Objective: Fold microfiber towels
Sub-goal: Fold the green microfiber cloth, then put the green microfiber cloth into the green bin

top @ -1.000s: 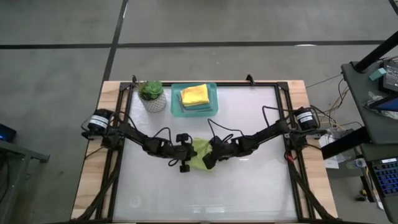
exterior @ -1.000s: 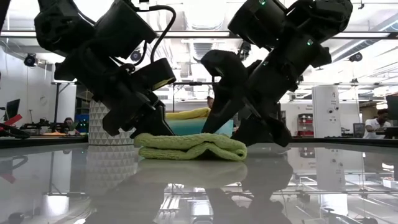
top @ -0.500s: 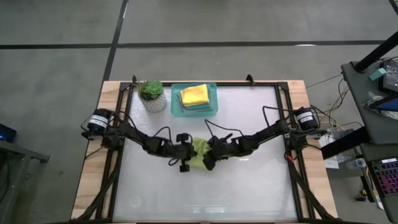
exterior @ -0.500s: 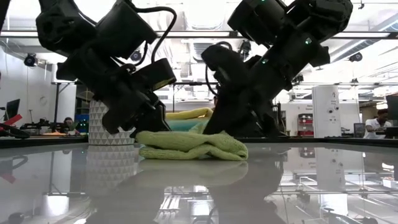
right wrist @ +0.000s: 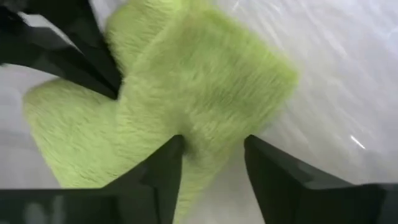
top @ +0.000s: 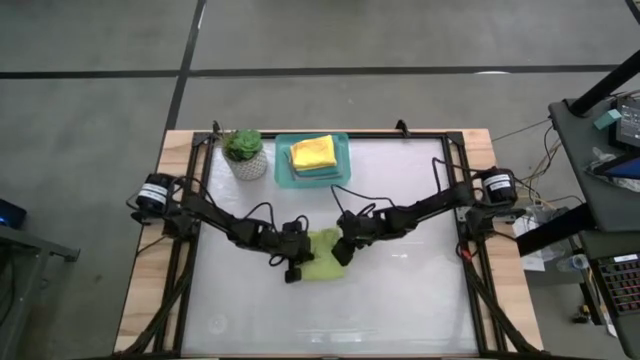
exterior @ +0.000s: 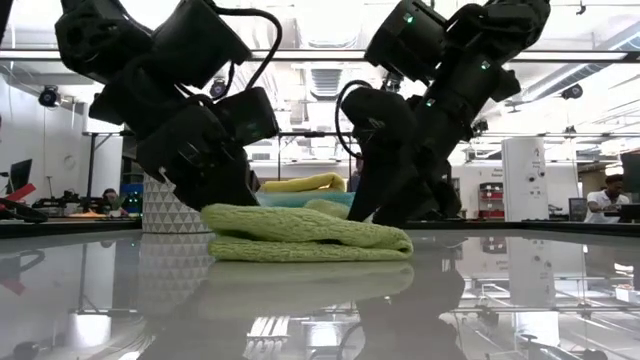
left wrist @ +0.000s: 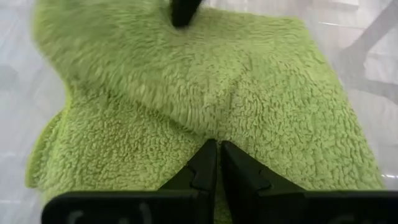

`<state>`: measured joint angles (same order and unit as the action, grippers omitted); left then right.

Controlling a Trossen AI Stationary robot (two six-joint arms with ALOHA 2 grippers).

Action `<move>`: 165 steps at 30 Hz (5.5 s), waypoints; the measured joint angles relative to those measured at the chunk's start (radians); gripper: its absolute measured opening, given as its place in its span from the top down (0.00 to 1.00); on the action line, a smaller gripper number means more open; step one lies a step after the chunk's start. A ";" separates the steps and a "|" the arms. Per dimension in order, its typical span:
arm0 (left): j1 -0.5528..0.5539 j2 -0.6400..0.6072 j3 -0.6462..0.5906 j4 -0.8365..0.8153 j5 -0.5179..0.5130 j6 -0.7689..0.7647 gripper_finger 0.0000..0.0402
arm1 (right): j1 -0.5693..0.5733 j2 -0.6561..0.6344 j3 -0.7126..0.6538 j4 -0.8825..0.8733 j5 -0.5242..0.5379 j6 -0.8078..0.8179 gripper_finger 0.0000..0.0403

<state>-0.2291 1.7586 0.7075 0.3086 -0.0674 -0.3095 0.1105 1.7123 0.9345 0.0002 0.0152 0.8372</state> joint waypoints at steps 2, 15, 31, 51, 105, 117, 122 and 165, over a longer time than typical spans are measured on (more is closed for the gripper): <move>-0.001 -0.020 -0.002 -0.011 0.001 -0.006 0.97 | -0.010 -0.012 0.001 -0.030 -0.018 -0.017 0.55; 0.000 -0.075 -0.001 -0.018 -0.178 -0.002 0.97 | -0.014 -0.156 0.000 -0.131 0.015 -0.314 0.52; 0.000 -0.200 0.034 -0.136 -0.227 -0.069 0.97 | 0.074 -0.126 -0.010 -0.031 0.116 -0.571 0.73; 0.027 -0.190 0.004 -0.145 -0.230 0.136 0.97 | 0.247 0.046 0.003 0.117 0.013 -0.455 0.97; 0.134 -0.073 0.010 0.077 -0.090 0.018 0.51 | 0.225 -0.199 -0.001 -0.481 0.067 -0.048 0.51; 0.151 0.072 0.039 0.145 -0.062 0.029 0.53 | 0.224 -0.199 -0.013 -0.409 0.148 -0.056 0.42; 0.149 0.081 0.040 0.148 -0.057 0.030 0.71 | 0.222 -0.200 -0.063 -0.252 0.149 -0.055 0.39; 0.109 -0.035 0.022 0.163 -0.124 0.119 0.99 | 0.127 -0.041 -0.257 0.445 0.116 -0.145 0.97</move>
<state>-0.1204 1.7241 0.7292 0.4713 -0.1911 -0.1902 0.2379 1.6712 0.6779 0.4449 0.1312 0.6922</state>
